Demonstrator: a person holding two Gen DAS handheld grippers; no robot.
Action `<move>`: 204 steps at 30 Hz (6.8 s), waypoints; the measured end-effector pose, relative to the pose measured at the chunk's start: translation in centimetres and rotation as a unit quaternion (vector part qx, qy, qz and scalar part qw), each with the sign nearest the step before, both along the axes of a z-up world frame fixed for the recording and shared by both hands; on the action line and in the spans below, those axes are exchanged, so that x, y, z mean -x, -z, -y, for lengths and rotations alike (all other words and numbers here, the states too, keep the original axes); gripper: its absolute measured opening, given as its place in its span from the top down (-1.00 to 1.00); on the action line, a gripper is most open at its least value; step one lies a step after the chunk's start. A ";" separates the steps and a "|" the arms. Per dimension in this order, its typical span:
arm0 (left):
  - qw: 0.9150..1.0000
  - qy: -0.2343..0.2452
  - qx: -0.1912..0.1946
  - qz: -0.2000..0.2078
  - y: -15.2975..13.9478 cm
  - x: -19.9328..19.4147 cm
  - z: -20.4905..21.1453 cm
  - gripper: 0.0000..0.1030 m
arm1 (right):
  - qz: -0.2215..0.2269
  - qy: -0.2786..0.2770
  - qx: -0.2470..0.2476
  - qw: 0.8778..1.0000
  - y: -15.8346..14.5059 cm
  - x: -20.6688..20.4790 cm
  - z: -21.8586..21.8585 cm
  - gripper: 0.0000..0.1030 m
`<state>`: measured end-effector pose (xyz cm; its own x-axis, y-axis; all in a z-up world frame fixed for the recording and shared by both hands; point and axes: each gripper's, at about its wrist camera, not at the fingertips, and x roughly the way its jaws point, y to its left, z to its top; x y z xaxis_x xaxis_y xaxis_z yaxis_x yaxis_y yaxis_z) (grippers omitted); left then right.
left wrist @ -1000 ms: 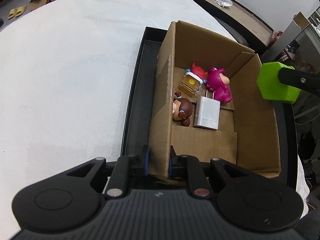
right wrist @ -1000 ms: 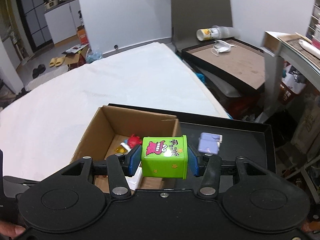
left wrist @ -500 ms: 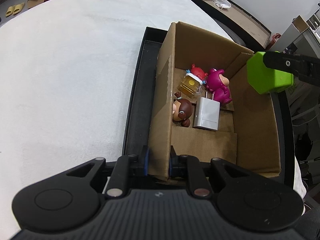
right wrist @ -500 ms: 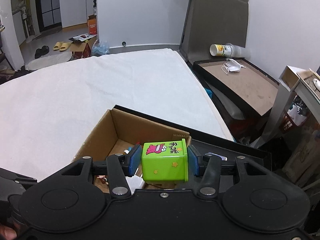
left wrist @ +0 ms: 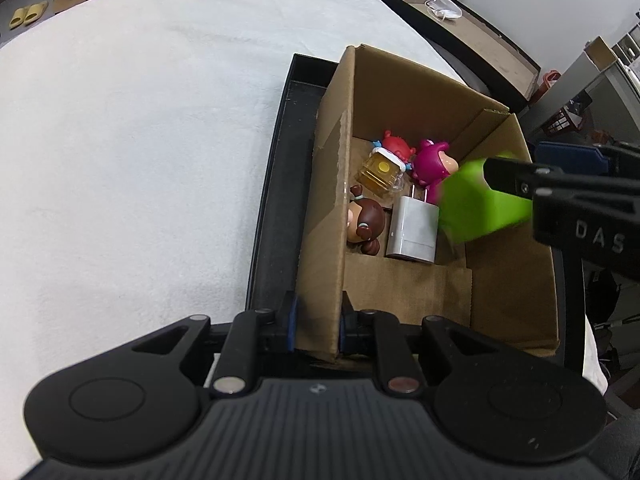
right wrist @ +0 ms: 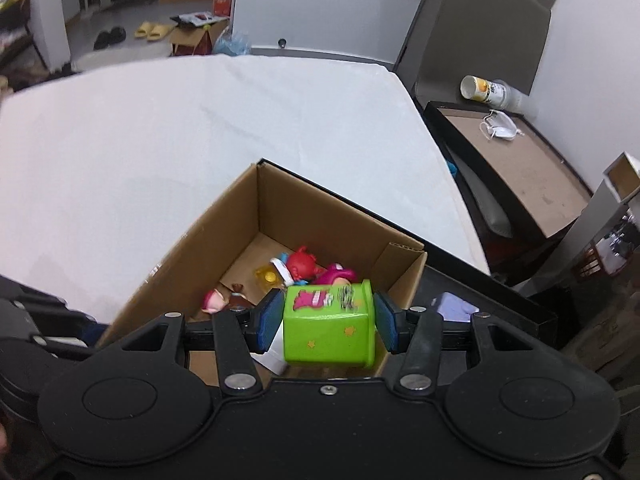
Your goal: Organize rigid objects
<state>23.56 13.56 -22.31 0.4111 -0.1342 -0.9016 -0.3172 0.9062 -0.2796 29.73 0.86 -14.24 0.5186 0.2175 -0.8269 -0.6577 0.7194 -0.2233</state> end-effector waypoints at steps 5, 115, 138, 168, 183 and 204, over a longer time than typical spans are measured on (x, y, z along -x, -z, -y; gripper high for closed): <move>1.000 -0.002 -0.001 0.001 -0.1 0.1 -0.1 0.64 | -0.007 0.008 -0.008 1.000 -0.1 0.1 0.5 0.02; 0.998 0.002 -0.062 -0.009 -2.3 0.2 2.0 0.76 | -0.081 0.202 -0.086 0.972 7.1 -5.6 14.5 0.16; 0.999 0.006 -0.048 -0.001 -2.2 0.4 1.6 0.75 | -0.036 0.163 -0.111 0.980 0.6 -3.7 12.5 0.16; 1.000 0.005 -0.027 0.005 -2.0 0.6 0.9 0.74 | -0.027 0.098 -0.112 0.988 -0.6 -3.3 5.2 0.16; 1.000 0.004 -0.025 0.006 -2.1 0.5 0.8 0.72 | 0.007 0.092 -0.121 0.988 -1.6 -3.4 4.7 0.07; 0.999 -0.001 -0.052 0.015 -5.4 1.3 1.4 0.68 | -0.012 0.137 -0.141 0.980 -2.9 -1.6 9.1 -0.22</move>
